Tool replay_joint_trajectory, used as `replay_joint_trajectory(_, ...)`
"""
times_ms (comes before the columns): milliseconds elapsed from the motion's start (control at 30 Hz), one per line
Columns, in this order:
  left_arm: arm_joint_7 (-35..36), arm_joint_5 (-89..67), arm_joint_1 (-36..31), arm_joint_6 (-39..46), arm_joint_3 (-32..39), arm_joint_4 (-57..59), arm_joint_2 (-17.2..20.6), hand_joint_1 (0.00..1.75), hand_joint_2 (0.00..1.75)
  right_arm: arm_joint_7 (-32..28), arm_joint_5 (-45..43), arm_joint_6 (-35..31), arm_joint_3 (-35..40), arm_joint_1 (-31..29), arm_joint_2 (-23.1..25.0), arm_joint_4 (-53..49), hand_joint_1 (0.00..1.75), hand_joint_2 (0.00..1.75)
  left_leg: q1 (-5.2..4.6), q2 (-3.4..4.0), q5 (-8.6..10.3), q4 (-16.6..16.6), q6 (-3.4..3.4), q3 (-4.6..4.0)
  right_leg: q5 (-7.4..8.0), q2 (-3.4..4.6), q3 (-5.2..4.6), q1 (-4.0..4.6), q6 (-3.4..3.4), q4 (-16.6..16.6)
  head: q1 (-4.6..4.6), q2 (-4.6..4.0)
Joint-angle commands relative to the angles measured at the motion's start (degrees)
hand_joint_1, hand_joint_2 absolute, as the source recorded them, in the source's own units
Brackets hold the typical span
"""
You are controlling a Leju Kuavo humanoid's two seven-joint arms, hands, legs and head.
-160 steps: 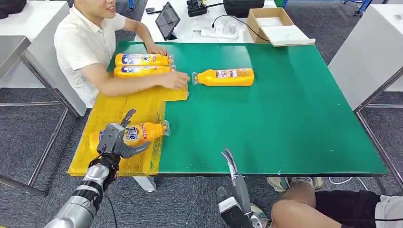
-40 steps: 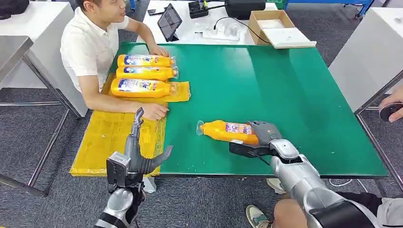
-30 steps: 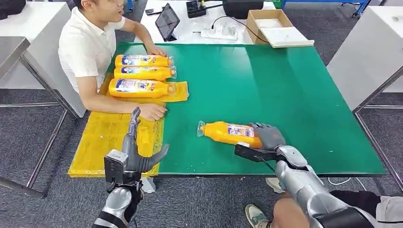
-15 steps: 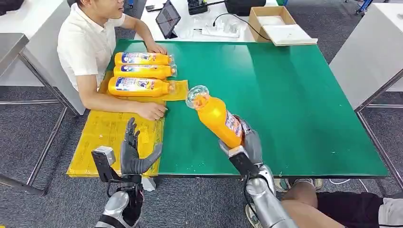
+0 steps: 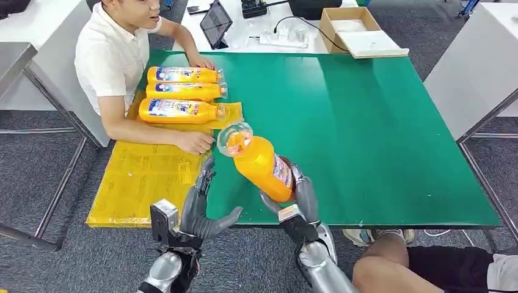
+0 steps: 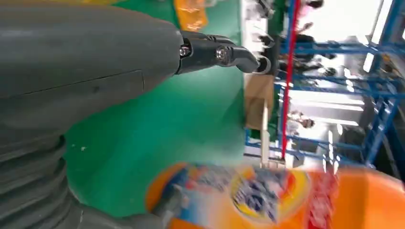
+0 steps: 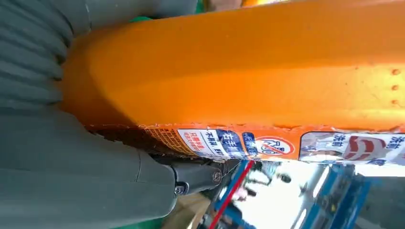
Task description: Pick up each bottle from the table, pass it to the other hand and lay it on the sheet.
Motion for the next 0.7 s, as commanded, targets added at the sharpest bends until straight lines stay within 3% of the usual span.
replay_joint_trajectory(33, -0.22, -0.42, -1.60, 0.23, -2.30, 0.39, 1.78, 0.00, 1.75, 0.20, 0.11, 1.00, 4.44, -3.11, 0.78, 8.02, 1.75, 1.75, 0.04, 0.11, -0.05, -0.05, -0.09, 0.17, -0.03, 0.03, 0.14, 0.05, -0.10, -0.05, 0.00, 0.00)
replay_joint_trajectory(500, -0.22, -0.42, -1.60, 0.23, -2.30, 0.39, 1.78, 0.00, 1.75, 0.20, 0.11, 1.00, 4.44, -3.11, 0.78, 8.02, 1.75, 1.75, 0.06, 0.18, -0.14, -0.03, -0.19, 0.38, -0.11, 0.03, 0.35, 0.08, -0.22, -0.02, 0.02, 0.00)
replay_joint_trajectory(600, -0.22, -0.42, -1.60, 0.23, -2.30, 0.39, 1.78, 0.00, 1.75, 0.20, 0.11, 1.00, 4.44, -3.11, 0.78, 8.02, 1.75, 1.75, 0.01, 0.06, -0.02, -0.04, -0.08, 0.10, -0.01, 0.00, 0.09, 0.02, -0.09, -0.04, 0.02, 0.00)
replay_joint_trajectory(700, -0.20, 0.82, -2.19, -0.86, -2.01, 0.61, 1.17, 0.00, 1.75, 0.28, 2.24, -0.39, 6.52, -4.82, 1.55, 12.53, 1.75, 1.75, 0.05, 0.16, -0.12, -0.02, -0.14, 0.31, -0.09, 0.04, 0.27, 0.07, -0.17, -0.02, 0.02, 0.00)
